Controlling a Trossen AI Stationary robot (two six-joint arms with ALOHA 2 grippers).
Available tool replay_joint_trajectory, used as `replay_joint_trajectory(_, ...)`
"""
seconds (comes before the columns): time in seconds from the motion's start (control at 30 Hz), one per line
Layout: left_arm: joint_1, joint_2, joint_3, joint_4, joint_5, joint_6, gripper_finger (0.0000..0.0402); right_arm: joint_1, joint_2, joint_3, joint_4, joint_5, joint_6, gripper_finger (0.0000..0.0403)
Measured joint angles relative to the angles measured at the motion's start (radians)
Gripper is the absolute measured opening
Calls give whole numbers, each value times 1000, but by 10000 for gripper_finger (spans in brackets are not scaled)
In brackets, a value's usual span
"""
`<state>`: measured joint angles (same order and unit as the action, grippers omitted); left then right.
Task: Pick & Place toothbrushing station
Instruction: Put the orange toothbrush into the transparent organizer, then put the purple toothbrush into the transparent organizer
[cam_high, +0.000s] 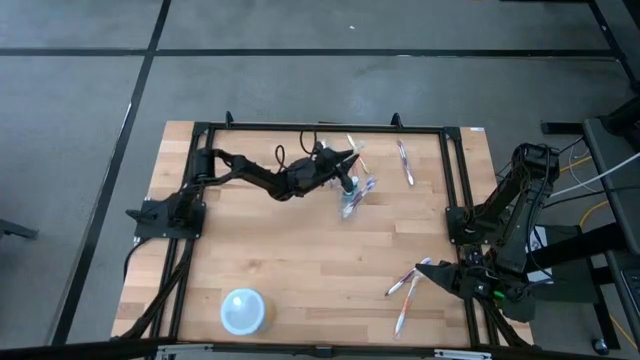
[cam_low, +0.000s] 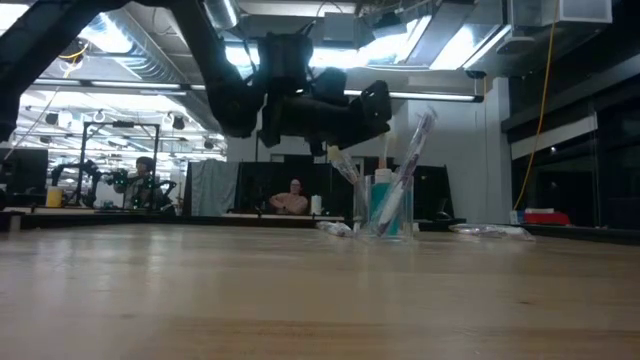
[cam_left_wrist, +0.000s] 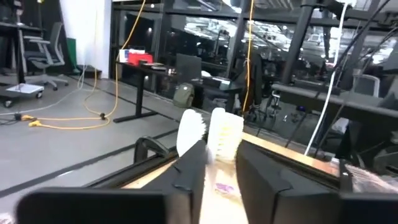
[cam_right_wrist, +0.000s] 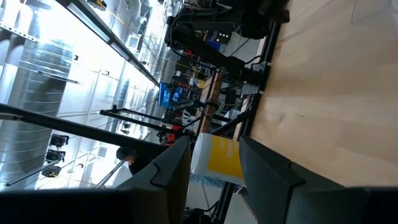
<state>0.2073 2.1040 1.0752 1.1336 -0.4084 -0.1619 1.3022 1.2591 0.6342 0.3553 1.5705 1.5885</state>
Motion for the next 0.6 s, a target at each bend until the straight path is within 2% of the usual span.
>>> replay_joint_trajectory(0.2, 15, -31, -1, -14, 0, -14, 162, 0, 0, 0, -4, 0, -12, 142)
replay_joint_trajectory(0.33, 26, -131, 0, -39, -38, 3, 194, 0, 0, 0, -4, 0, -26, 142)
replay_joint_trajectory(0.4, 35, -200, 0, -158, -104, -3, 200, 0, 0, 0, -10, 0, -31, 142)
replay_joint_trajectory(0.47, 45, -284, 0, -375, -184, -38, 199, 0, 0, 0, -18, 0, -34, 142)
replay_joint_trajectory(0.6, 67, -414, 3, -881, -296, -282, 179, 0, 0, 0, -26, 0, -60, 142)
